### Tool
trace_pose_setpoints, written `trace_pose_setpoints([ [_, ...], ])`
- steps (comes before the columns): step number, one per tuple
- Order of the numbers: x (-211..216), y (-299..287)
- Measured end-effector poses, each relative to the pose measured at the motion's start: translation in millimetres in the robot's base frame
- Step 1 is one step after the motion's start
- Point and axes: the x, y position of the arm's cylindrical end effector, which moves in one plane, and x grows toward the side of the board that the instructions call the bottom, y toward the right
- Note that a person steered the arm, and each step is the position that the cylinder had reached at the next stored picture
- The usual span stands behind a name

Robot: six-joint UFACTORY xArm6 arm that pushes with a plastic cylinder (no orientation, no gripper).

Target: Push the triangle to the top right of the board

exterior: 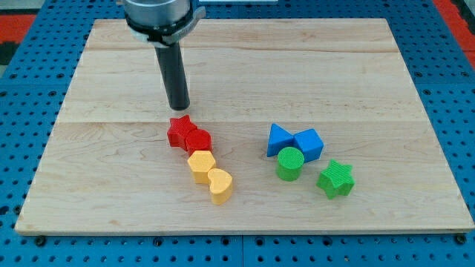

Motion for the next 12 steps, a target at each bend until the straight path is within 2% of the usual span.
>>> trace_pose_setpoints([
  [1,-39.5,15.6],
  [3,-77.1,16.9],
  [8,-100.6,19.5],
  [12,-103.3,19.0],
])
